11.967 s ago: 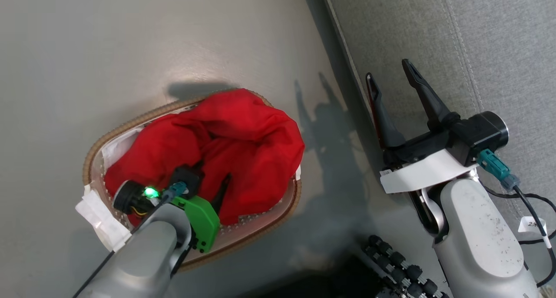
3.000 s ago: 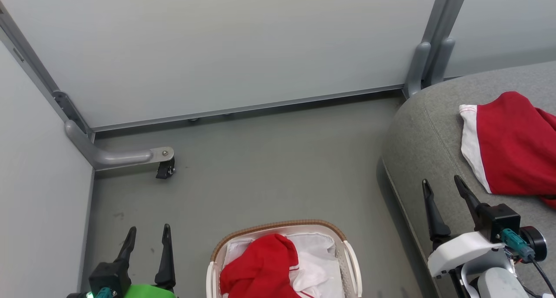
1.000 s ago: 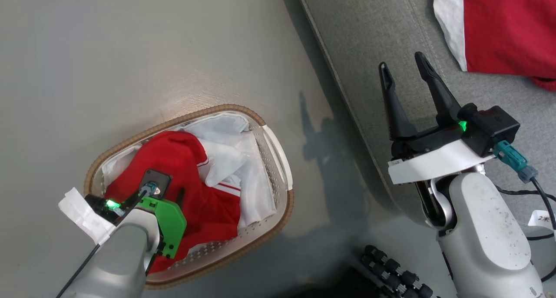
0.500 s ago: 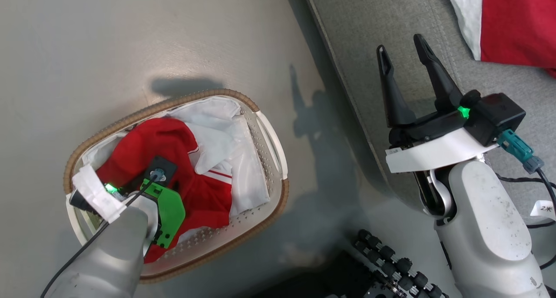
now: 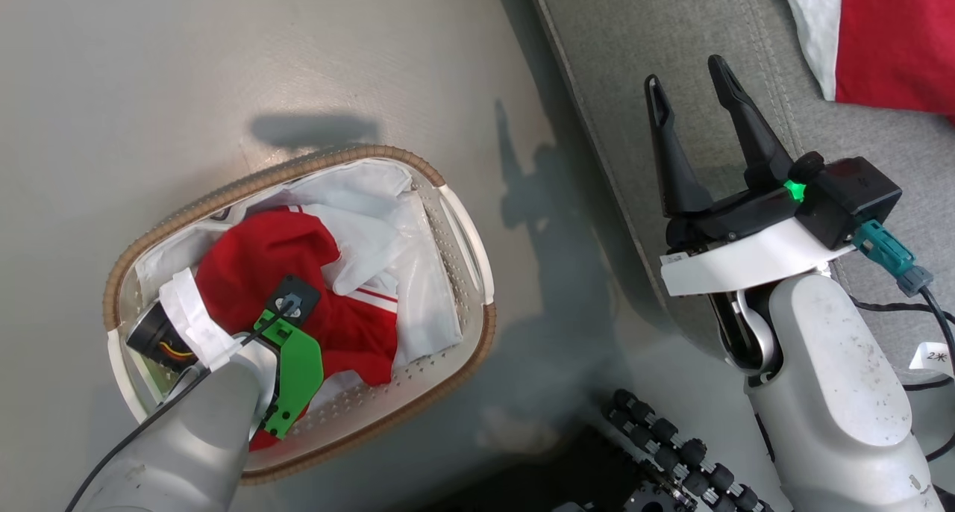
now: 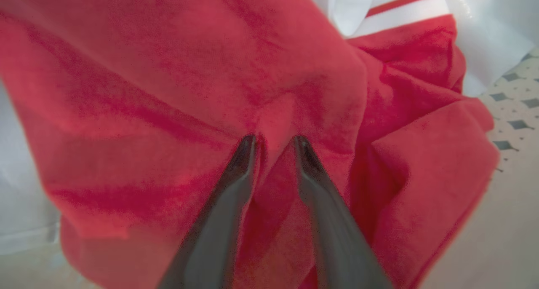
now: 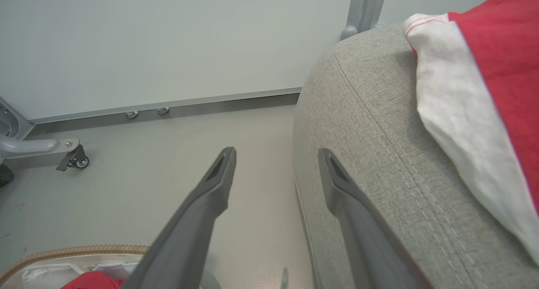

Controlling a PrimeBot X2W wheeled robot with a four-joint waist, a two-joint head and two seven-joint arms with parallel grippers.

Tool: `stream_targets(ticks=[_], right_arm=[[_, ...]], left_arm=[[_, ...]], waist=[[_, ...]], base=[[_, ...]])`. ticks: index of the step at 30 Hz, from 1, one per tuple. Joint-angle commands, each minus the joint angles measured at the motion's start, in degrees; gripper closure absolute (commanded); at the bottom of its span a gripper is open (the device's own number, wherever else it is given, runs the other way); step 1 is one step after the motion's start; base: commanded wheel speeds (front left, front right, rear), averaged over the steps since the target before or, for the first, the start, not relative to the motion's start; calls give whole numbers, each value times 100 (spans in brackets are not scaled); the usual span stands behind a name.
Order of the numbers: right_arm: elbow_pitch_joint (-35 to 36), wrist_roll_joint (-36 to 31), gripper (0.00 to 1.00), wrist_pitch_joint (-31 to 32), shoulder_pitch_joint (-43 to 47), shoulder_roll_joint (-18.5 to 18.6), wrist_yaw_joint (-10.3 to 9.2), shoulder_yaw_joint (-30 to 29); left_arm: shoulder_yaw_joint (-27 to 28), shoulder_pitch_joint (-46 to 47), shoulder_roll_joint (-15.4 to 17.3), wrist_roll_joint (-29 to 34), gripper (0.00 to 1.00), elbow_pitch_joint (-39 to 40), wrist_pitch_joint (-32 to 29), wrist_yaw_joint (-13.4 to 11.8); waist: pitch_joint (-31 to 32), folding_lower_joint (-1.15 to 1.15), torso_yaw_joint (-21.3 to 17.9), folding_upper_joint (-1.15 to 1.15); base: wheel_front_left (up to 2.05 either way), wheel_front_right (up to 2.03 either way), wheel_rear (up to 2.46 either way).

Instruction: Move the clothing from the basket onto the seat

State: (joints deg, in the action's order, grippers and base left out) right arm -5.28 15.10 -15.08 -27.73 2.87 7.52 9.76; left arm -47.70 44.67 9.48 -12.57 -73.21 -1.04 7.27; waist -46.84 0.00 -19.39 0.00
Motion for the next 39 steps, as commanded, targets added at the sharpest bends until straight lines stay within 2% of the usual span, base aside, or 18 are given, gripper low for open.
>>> stream_targets(ticks=[1,6,12,27,33,39], right_arm=[[-30,24,0,-13,-68,12,-6,4],[-103,-17,0,-12,5,13,-6,-19],[-236,-146,0,-13,172,14,-6,-93],[-637,-609,0,-12,811,17,-6,-433],[-751,-719,0,-13,1126,17,-6,-490],[-862,-775,0,-12,1412,17,-6,-540]], left_arm=[[-20,-35,36,-41,100,-25,-22,24],[-68,-221,-89,-254,100,3,57,30],[-132,-496,-273,-592,100,196,427,31],[-186,-1237,-590,-1600,100,791,1524,30],[-85,-1441,-608,-1844,100,1239,1626,30],[369,-1761,-546,-1770,100,2113,1626,-55]], waist=[[73,0,4,0],[346,0,34,0],[901,0,150,0],[2540,0,810,0],[3062,0,1084,0],[3516,0,1265,0]], base=[[0,0,0],[0,0,0],[0,0,0],[0,0,0],[0,0,0],[0,0,0]])
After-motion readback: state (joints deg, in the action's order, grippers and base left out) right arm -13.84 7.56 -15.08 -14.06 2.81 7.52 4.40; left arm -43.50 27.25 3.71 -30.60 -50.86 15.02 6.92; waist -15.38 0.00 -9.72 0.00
